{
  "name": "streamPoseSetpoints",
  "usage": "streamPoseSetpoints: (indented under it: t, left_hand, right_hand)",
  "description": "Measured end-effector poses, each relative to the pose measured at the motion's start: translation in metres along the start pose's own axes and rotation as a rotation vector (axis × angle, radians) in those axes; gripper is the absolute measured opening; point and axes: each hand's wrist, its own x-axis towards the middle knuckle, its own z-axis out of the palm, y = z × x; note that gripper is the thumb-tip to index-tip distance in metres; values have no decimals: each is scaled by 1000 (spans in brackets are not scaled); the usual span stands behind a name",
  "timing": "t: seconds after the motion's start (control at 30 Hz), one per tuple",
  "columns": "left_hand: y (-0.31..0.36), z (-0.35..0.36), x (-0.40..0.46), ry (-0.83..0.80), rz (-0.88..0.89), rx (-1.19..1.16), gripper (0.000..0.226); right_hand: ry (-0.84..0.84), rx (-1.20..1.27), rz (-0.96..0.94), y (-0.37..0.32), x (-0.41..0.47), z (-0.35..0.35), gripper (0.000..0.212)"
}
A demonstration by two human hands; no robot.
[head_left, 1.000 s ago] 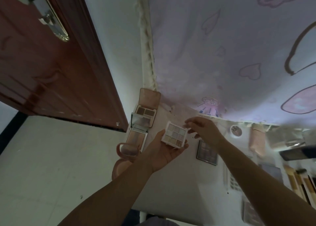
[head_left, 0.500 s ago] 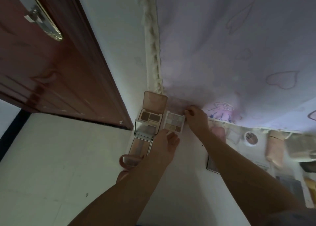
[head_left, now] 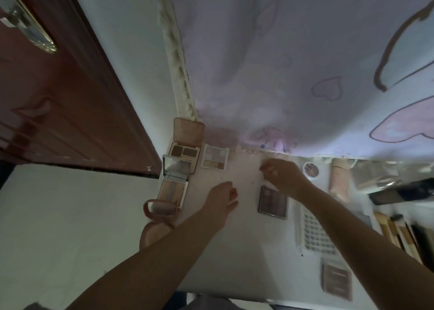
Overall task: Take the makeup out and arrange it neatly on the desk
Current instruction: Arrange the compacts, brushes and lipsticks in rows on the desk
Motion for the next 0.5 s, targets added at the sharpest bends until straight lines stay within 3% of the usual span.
streamPoseSetpoints:
  t: [0.1, 0.17, 0.27, 0.4, 0.5]
  left_hand:
    - [-23, 18, 0, -67, 71, 302, 15]
    - [-34, 27, 2, -101, 140, 532, 28]
    - [-40, 33, -5, -169, 169, 708, 23]
    - [-42, 29, -13, -161, 125, 585, 15]
    - [-43, 13, -19, -105, 60, 430, 18]
  right_hand:
    - [-133, -323, -69, 31, -37, 20, 44]
    - [-95, -471, -119, 44, -52, 36, 52]
    - [5, -523, -188, 50, -61, 47, 61]
    - [21, -572, -210, 46, -61, 47, 54]
    - [9, -316, -181, 37, -72, 47, 54]
